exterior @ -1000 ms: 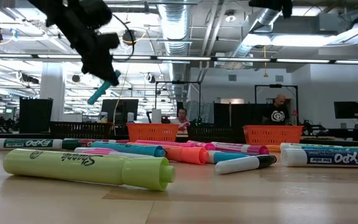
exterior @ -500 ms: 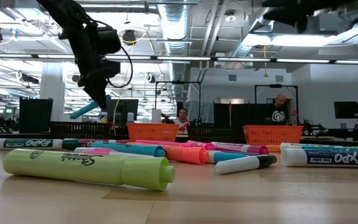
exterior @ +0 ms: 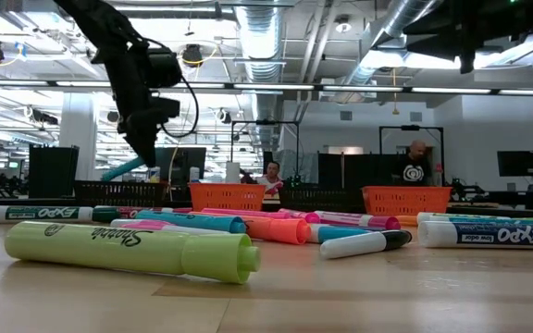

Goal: Pick & Place Markers
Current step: Put the large light blue highlighter pen into the left black bin, then put the large green marker pen into the left orange bin

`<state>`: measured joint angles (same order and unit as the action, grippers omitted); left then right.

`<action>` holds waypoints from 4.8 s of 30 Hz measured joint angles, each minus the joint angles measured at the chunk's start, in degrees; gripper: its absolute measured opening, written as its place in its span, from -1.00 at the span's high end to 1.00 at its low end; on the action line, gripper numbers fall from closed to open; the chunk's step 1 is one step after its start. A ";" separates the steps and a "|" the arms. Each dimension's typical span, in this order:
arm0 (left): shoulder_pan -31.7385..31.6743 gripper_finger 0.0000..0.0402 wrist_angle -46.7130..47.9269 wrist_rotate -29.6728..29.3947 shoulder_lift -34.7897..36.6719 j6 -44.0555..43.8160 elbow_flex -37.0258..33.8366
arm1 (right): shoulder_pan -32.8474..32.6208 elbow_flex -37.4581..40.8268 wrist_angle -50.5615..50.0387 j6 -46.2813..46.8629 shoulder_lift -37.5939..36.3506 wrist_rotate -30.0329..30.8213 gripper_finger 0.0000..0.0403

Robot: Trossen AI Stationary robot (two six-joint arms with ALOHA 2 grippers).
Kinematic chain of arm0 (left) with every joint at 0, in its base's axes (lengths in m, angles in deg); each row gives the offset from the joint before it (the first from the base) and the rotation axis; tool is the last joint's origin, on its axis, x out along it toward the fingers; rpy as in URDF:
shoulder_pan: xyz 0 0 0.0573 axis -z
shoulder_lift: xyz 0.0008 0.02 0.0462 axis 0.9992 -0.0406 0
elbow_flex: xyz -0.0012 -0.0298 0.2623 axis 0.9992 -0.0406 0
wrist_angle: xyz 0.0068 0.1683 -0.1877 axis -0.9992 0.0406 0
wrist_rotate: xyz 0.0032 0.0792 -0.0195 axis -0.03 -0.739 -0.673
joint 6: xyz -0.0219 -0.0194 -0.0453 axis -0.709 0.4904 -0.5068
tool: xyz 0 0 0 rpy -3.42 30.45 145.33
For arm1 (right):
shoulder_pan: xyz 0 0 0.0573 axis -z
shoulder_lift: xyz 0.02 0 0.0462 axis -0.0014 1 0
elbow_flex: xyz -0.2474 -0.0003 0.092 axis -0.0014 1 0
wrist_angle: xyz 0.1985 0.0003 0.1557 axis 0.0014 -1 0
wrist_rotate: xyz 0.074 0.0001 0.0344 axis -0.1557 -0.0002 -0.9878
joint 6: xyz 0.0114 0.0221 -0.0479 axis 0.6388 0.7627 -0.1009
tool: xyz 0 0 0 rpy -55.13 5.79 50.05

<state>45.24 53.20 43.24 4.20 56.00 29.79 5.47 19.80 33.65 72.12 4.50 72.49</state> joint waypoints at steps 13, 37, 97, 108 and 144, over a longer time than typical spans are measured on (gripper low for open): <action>-0.59 0.60 0.01 -2.91 -7.32 0.44 -0.02 | 0.00 0.00 0.17 1.92 0.20 -0.21 0.06; 0.08 0.15 0.16 -4.92 -3.51 -0.87 -0.04 | 0.00 0.00 0.17 1.98 0.20 -0.32 0.08; 55.65 0.02 2.39 -2.74 9.86 -53.97 -0.07 | 0.02 0.00 0.08 1.92 0.20 -0.28 0.08; 55.63 -0.48 2.30 -5.47 9.86 -54.87 -0.08 | 0.02 0.00 0.07 1.92 0.20 -0.28 0.10; 55.62 -0.70 9.26 -1.03 9.86 -72.07 -10.31 | 0.02 0.00 0.06 1.33 0.20 -0.28 0.09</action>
<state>100.86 62.46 42.21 14.06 -16.06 19.48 5.49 19.80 33.71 73.45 4.70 72.21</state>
